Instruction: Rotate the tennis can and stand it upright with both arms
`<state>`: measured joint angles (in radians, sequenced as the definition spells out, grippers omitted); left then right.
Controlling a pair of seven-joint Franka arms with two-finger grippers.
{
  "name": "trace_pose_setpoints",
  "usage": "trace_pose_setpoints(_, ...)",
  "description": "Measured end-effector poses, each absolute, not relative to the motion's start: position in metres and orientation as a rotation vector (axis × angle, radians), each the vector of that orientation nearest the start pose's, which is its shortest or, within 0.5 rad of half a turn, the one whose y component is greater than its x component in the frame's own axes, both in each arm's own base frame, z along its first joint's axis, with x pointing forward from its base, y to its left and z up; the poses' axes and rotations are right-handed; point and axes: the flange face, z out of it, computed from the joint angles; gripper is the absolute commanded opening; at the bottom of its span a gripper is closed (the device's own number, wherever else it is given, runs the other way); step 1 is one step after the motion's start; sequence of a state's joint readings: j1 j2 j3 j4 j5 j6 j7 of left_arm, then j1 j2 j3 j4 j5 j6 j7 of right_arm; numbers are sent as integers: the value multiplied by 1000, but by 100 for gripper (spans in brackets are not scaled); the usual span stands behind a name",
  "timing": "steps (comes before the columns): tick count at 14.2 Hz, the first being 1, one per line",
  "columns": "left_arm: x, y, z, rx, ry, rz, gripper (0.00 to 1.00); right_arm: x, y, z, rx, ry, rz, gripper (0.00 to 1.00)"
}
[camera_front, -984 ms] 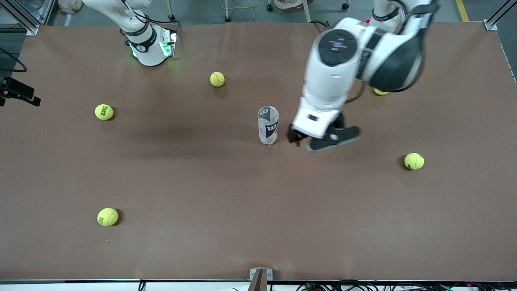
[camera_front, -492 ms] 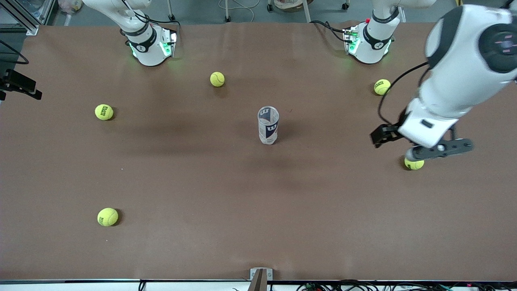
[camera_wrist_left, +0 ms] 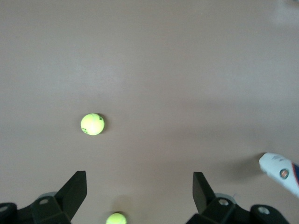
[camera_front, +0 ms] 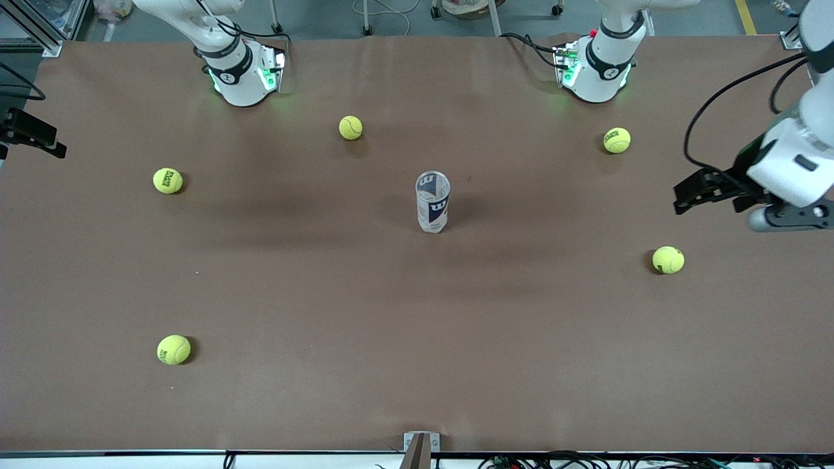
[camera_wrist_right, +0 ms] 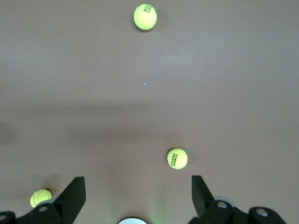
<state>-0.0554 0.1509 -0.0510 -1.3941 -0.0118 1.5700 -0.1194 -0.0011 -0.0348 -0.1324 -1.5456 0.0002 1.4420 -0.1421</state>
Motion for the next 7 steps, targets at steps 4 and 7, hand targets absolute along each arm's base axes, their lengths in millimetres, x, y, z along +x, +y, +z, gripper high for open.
trace_pose_setpoints(4,591,-24,636,-3166,16,-55,100,526,-70,644,-3126,-20,105,100)
trace_pose_setpoints(7,588,-21,640,-3165,12,-58,100,526,-70,645,-3126,-20,103,100)
